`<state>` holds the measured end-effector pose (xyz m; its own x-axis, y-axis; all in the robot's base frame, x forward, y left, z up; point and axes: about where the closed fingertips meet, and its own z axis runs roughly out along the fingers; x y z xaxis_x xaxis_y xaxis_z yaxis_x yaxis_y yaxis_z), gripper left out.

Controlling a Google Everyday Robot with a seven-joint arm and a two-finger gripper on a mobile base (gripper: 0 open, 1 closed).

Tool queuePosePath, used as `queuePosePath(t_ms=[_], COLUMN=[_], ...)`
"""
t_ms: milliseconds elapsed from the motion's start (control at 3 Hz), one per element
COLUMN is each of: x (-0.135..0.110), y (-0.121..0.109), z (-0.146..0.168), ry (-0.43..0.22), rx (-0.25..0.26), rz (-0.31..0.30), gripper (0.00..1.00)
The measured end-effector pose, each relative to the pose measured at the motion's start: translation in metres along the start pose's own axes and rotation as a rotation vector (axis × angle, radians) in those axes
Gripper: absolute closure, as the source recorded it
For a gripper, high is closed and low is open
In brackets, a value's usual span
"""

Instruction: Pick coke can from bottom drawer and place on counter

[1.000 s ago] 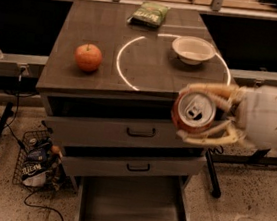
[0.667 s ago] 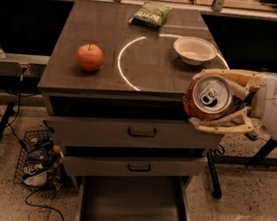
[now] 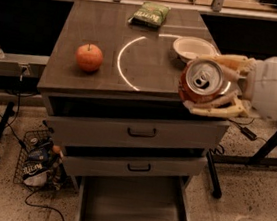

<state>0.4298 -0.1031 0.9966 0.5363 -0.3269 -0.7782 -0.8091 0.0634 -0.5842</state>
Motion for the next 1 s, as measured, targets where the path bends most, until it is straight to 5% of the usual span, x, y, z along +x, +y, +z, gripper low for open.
queuePosePath(t_ms=[333,1000], x=[0.036,0.102], y=[-0.062,-0.105], z=[0.030,0.083], ry=[0.023,0.053], rx=[-0.002,0.001], rz=[0.060,0.235], gripper=[1.00,1.00])
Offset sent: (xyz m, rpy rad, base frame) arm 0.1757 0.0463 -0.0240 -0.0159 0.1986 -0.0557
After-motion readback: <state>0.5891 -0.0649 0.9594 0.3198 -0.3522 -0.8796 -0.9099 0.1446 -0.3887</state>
